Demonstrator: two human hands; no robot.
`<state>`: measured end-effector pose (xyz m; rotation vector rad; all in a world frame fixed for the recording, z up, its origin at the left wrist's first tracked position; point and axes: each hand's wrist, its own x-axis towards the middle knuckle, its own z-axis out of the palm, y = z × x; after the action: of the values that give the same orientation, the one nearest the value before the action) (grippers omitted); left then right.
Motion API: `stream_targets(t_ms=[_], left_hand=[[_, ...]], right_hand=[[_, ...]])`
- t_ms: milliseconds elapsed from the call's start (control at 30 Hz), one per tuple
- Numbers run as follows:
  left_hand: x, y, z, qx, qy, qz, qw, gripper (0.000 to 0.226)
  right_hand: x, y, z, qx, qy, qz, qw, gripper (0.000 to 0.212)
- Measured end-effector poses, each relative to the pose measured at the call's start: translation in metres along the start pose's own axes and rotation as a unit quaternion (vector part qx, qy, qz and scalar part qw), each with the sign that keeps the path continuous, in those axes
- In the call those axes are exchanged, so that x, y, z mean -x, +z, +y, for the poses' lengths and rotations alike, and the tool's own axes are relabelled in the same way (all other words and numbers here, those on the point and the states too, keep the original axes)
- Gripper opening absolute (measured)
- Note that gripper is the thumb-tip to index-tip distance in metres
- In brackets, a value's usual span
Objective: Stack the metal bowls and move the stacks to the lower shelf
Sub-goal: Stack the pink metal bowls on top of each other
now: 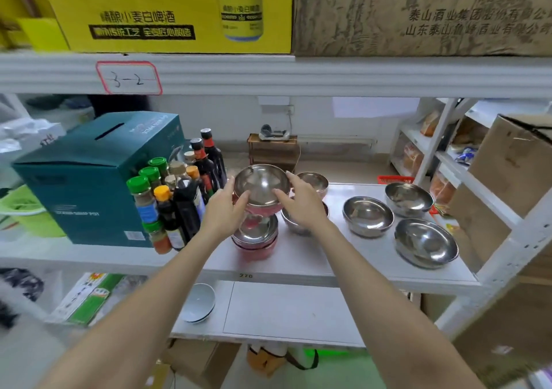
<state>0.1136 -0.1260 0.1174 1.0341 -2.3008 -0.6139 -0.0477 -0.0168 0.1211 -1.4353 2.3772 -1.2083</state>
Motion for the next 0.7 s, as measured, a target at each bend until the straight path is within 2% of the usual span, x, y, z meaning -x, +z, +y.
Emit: stream_targets(t_ms=[267, 467, 600, 700], left_hand=[[0.014, 0.025, -0.041, 0.015, -0.031, -0.044, 0.998, 0.064], [0.013, 0.045, -0.061, -0.004, -0.046, -0.055, 0.997, 0.063], [0.011, 0.046, -0.068, -0.057, -0.050, -0.057, 0.995, 0.063], [0.010, 0.046, -0.071, -0.042, -0.055, -0.070, 0.995, 0.062]], right_hand=[[0.015, 0.040, 0.015, 0.013, 0.041, -0.048, 0.998, 0.061], [0.020, 0.063, 0.029, 0.029, 0.062, -0.063, 0.996, 0.061], [0.020, 0.069, 0.029, 0.046, 0.068, -0.069, 0.994, 0.062], [0.018, 0.071, 0.030, 0.057, 0.066, -0.071, 0.994, 0.062]])
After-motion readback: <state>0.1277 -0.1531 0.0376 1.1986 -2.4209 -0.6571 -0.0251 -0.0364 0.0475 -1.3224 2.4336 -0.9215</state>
